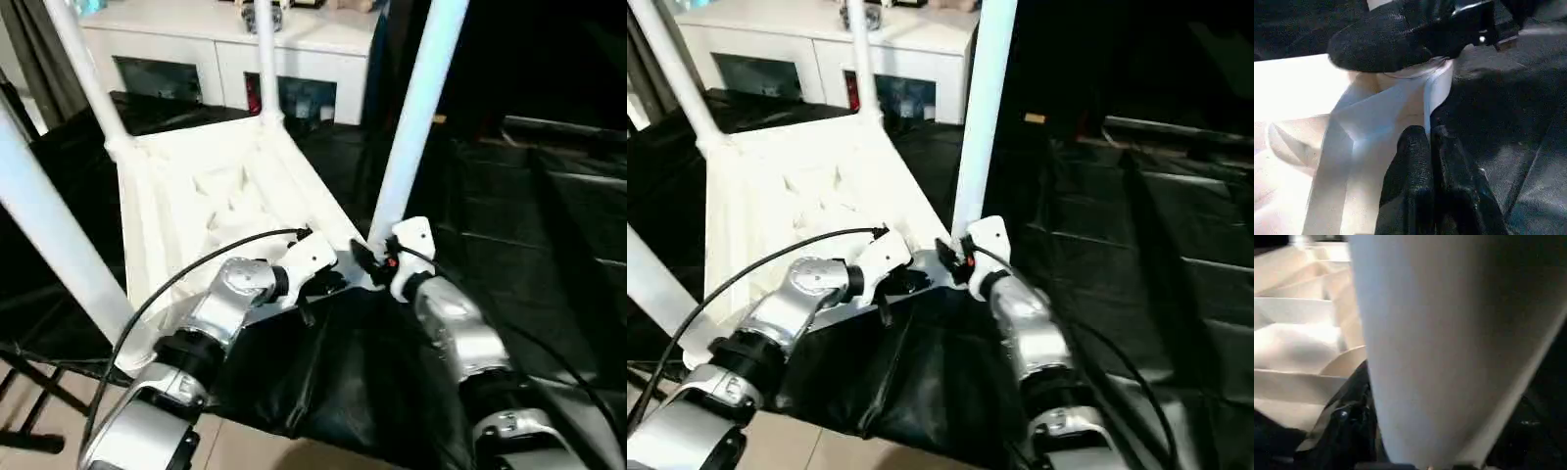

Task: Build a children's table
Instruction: Rotate leg to tighten

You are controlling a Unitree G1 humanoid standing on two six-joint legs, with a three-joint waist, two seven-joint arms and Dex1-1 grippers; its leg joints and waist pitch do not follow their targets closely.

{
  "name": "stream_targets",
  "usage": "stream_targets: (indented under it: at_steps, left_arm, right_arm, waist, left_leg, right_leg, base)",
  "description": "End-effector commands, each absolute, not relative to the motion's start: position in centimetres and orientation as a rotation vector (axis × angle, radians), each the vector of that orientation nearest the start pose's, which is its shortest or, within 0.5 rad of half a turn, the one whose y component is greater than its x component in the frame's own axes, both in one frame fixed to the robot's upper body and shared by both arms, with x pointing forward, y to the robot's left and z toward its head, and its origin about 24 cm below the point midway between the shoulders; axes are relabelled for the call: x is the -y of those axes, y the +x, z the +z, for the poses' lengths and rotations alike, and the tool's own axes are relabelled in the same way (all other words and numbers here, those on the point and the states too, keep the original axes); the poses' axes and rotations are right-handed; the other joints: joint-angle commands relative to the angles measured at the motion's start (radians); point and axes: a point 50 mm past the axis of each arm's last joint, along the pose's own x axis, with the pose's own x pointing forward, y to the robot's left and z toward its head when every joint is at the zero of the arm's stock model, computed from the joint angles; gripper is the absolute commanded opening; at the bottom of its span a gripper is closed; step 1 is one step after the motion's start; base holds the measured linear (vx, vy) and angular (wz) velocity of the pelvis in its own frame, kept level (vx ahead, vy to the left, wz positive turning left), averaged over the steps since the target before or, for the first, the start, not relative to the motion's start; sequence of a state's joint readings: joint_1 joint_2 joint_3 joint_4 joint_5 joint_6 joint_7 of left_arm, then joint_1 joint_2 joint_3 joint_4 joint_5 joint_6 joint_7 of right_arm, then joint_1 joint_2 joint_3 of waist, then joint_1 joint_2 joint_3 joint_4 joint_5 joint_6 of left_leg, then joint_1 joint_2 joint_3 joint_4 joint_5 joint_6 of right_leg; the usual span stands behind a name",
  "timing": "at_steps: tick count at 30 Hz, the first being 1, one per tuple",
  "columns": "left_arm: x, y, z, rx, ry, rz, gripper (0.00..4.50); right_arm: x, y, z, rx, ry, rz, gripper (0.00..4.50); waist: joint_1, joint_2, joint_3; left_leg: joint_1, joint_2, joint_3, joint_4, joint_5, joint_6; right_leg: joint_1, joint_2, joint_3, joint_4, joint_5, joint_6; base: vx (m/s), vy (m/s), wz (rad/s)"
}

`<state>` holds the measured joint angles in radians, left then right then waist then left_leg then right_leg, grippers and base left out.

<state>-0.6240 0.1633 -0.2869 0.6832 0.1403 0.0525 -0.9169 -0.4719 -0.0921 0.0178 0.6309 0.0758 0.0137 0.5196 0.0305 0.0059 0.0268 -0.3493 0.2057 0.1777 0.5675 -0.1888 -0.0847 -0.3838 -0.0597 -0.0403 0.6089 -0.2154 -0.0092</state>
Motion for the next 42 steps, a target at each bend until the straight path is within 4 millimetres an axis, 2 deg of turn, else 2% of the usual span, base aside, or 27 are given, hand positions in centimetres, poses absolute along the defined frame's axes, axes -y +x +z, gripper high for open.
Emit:
stream_targets:
  at_steps: [1, 2, 5, 7, 8, 10, 12, 13, 14, 15, 16, 18, 19, 22, 25, 30, 35, 36, 37, 38, 39, 40, 41, 42]
  left_arm:
    - [-7.9, 31.2, 2.7, -0.389, 0.397, -1.289, 0.0]
    - [-8.4, 31.1, 2.8, -0.386, 0.401, -1.31, 0.0]
    - [-9.8, 30.8, 3.0, -0.393, 0.413, -1.373, 0.0]
    - [-10.6, 30.6, 3.0, -0.398, 0.432, -1.418, 0.0]
    - [-10.6, 30.6, 3.0, -0.398, 0.432, -1.418, 0.0]
    - [-11.4, 30.4, 3.1, -0.407, 0.442, -1.459, 0.0]
    - [-12.0, 30.3, 3.1, -0.422, 0.459, -1.477, 0.0]
    - [-12.5, 30.2, 3.2, -0.436, 0.463, -1.496, 0.0]
    - [-13.0, 30.1, 3.3, -0.446, 0.465, -1.518, 0.0]
    - [-13.0, 30.1, 3.3, -0.447, 0.465, -1.519, 0.0]
    - [-13.5, 29.9, 3.5, -0.458, 0.457, -1.547, 0.0]
    - [-13.5, 29.9, 3.5, -0.458, 0.457, -1.547, 0.0]
    - [-13.7, 29.8, 3.5, -0.468, 0.456, -1.568, 0.0]
    - [-14.2, 29.5, 3.5, -0.483, 0.463, -1.601, 0.0]
    - [-14.2, 29.5, 3.5, -0.484, 0.463, -1.604, 0.0]
    - [-14.3, 29.5, 3.5, -0.481, 0.457, -1.596, 0.0]
    - [-14.2, 30.1, 3.4, -0.473, 0.448, -1.499, 0.0]
    - [-14.0, 30.4, 3.4, -0.468, 0.446, -1.45, 0.0]
    - [-13.8, 30.6, 3.3, -0.46, 0.434, -1.405, 0.0]
    - [-13.4, 30.7, 3.2, -0.453, 0.425, -1.376, 0.0]
    - [-13.1, 30.8, 3.1, -0.449, 0.419, -1.349, 0.0]
    - [-12.5, 30.7, 3.0, -0.445, 0.41, -1.334, 0.0]
    - [-12.1, 30.7, 2.9, -0.443, 0.406, -1.326, 0.0]
    - [-12.1, 30.7, 2.9, -0.443, 0.406, -1.326, 0.0]
  right_arm:
    - [11.1, 31.7, 2.4, -0.242, -0.032, 0.801, 3.11]
    - [11.6, 31.5, 2.5, -0.248, -0.048, 0.855, 3.11]
    - [12.6, 30.7, 2.9, -0.267, -0.098, 1.026, 3.11]
    - [13.0, 30.3, 3.1, -0.285, -0.115, 1.118, 3.11]
    - [13.0, 30.3, 3.1, -0.285, -0.115, 1.118, 3.11]
    - [13.3, 30.1, 3.3, -0.299, -0.12, 1.183, 3.11]
    - [13.4, 30.0, 3.4, -0.31, -0.121, 1.233, 3.11]
    - [13.4, 29.9, 3.5, -0.322, -0.117, 1.273, 2.96]
    - [13.3, 29.8, 3.6, -0.337, -0.114, 1.322, 2.96]
    - [13.3, 29.8, 3.6, -0.338, -0.114, 1.325, 2.76]
    - [13.1, 29.6, 3.6, -0.358, -0.11, 1.386, 2.69]
    - [13.1, 29.6, 3.6, -0.358, -0.11, 1.386, 2.6]
    - [13.0, 29.4, 3.6, -0.369, -0.114, 1.424, 2.51]
    - [12.6, 28.9, 3.4, -0.401, -0.133, 1.505, 2.38]
    - [12.6, 28.8, 3.4, -0.402, -0.134, 1.512, 2.36]
    - [12.4, 28.7, 3.3, -0.403, -0.12, 1.508, 2.36]
    - [12.5, 28.9, 3.1, -0.361, -0.086, 1.395, 2.36]
    - [12.5, 29.0, 3.0, -0.343, -0.088, 1.343, 2.36]
    - [12.5, 29.1, 2.8, -0.321, -0.078, 1.282, 2.35]
    - [12.6, 29.3, 2.6, -0.311, -0.068, 1.205, 2.35]
    - [12.6, 29.5, 2.4, -0.297, -0.062, 1.13, 2.33]
    - [12.7, 29.6, 2.1, -0.288, -0.035, 1.046, 2.32]
    - [12.7, 29.6, 1.8, -0.284, -0.017, 0.994, 2.3]
    - [12.7, 29.6, 1.8, -0.284, -0.017, 0.994, 2.25]
  waist:
    - [0.002, -0.005, -0.039]
    - [0.003, -0.004, -0.042]
    - [0.005, -0.005, -0.045]
    - [0.009, -0.005, -0.043]
    - [0.011, -0.003, -0.042]
    - [0.015, -0.001, -0.041]
    - [0.015, -0.002, -0.04]
    - [0.016, -0.001, -0.039]
    - [0.017, -0.008, -0.04]
    - [0.02, -0.006, -0.04]
    - [0.022, -0.004, -0.041]
    - [0.023, -0.004, -0.04]
    - [0.025, -0.012, -0.041]
    - [0.03, -0.01, -0.042]
    - [0.03, -0.011, -0.042]
    - [0.03, -0.009, -0.041]
    - [0.033, -0.011, -0.041]
    - [0.031, -0.011, -0.039]
    - [0.031, -0.011, -0.034]
    - [0.029, -0.012, -0.033]
    - [0.024, -0.016, -0.03]
    - [0.021, -0.021, -0.026]
    - [0.024, -0.017, -0.026]
    - [0.02, -0.017, -0.027]
  left_leg:
    - [-0.005, 0.024, -0.006, -0.062, -0.218, 0.046]
    - [-0.009, 0.021, -0.004, -0.057, -0.174, 0.061]
    - [-0.01, 0.021, -0.002, -0.05, -0.116, 0.103]
    - [-0.009, 0.023, -0.002, -0.05, -0.118, 0.111]
    - [-0.007, 0.026, 0.0, -0.052, -0.132, 0.108]
    - [-0.001, 0.032, 0.0, -0.054, -0.152, 0.091]
    - [-0.001, 0.032, 0.0, -0.055, -0.165, 0.085]
    - [0.001, 0.033, 0.001, -0.056, -0.173, 0.078]
    - [0.0, 0.032, 0.001, -0.056, -0.173, 0.077]
    - [-0.001, 0.032, 0.0, -0.055, -0.171, 0.077]
    - [0.0, 0.032, 0.001, -0.055, -0.161, 0.078]
    - [0.0, 0.032, 0.001, -0.055, -0.157, 0.078]
    - [0.001, 0.033, 0.002, -0.054, -0.148, 0.078]
    - [0.001, 0.033, 0.001, -0.054, -0.131, 0.075]
    - [0.002, 0.032, 0.002, -0.053, -0.128, 0.078]
    - [0.001, 0.032, 0.001, -0.054, -0.137, 0.067]
    - [0.003, 0.031, 0.001, -0.054, -0.133, 0.064]
    - [0.003, 0.031, 0.001, -0.056, -0.15, 0.057]
    - [0.009, 0.032, 0.001, -0.059, -0.188, 0.044]
    - [0.011, 0.032, 0.001, -0.06, -0.208, 0.039]
    - [0.004, 0.031, -0.003, -0.064, -0.224, 0.026]
    - [0.006, 0.032, -0.004, -0.068, -0.245, 0.014]
    - [0.009, 0.031, -0.005, -0.068, -0.26, 0.007]
    - [0.009, 0.032, -0.006, -0.069, -0.266, 0.004]
  right_leg:
    - [0.036, -0.069, 0.045, -0.084, -0.137, -0.202]
    - [0.043, -0.067, 0.043, -0.075, -0.053, -0.219]
    - [0.051, -0.067, 0.04, -0.063, 0.09, -0.254]
    - [0.052, -0.068, 0.037, -0.063, 0.08, -0.259]
    - [0.05, -0.067, 0.035, -0.065, 0.047, -0.259]
    - [0.046, -0.068, 0.034, -0.066, -0.001, -0.262]
    - [0.045, -0.067, 0.034, -0.066, -0.012, -0.264]
    - [0.043, -0.068, 0.035, -0.066, -0.025, -0.265]
    - [0.046, -0.068, 0.035, -0.066, -0.028, -0.265]
    - [0.046, -0.068, 0.035, -0.063, -0.028, -0.266]
    - [0.045, -0.069, 0.035, -0.062, -0.019, -0.268]
    - [0.045, -0.069, 0.035, -0.062, -0.014, -0.268]
    - [0.045, -0.069, 0.035, -0.06, 0.0, -0.27]
    - [0.046, -0.07, 0.035, -0.056, 0.013, -0.27]
    - [0.045, -0.069, 0.035, -0.055, 0.032, -0.273]
    - [0.046, -0.07, 0.036, -0.057, 0.004, -0.266]
    - [0.045, -0.068, 0.036, -0.056, 0.019, -0.264]
    - [0.044, -0.07, 0.036, -0.06, -0.021, -0.258]
    - [0.037, -0.072, 0.037, -0.07, -0.093, -0.249]
    - [0.036, -0.073, 0.039, -0.074, -0.129, -0.245]
    - [0.039, -0.074, 0.04, -0.078, -0.194, -0.227]
    - [0.035, -0.076, 0.041, -0.085, -0.272, -0.202]
    - [0.031, -0.078, 0.042, -0.089, -0.31, -0.191]
    - [0.03, -0.079, 0.043, -0.091, -0.329, -0.181]
  base:
    - [0.0, 0.0, 0.0]
    - [0.0, 0.0, 0.0]
    - [0.0, 0.0, 0.0]
    - [0.0, 0.0, 0.0]
    - [0.0, 0.0, 0.0]
    - [0.0, 0.0, 0.0]
    - [0.0, 0.0, 0.0]
    - [0.0, 0.0, 0.0]
    - [0.0, 0.0, 0.0]
    - [0.0, 0.0, 0.0]
    - [0.0, 0.0, 0.0]
    - [0.0, 0.0, 0.0]
    - [0.0, 0.0, 0.0]
    - [0.0, 0.0, 0.0]
    - [0.0, 0.0, 0.0]
    - [0.0, 0.0, 0.0]
    - [0.0, 0.0, 0.0]
    - [0.0, 0.0, 0.0]
    - [0.0, 0.0, 0.0]
    - [0.0, 0.0, 0.0]
    - [0.0, 0.0, 0.0]
    - [0.0, 0.0, 0.0]
    - [0.0, 0.0, 0.0]
    - [0.0, 0.0, 0.0]
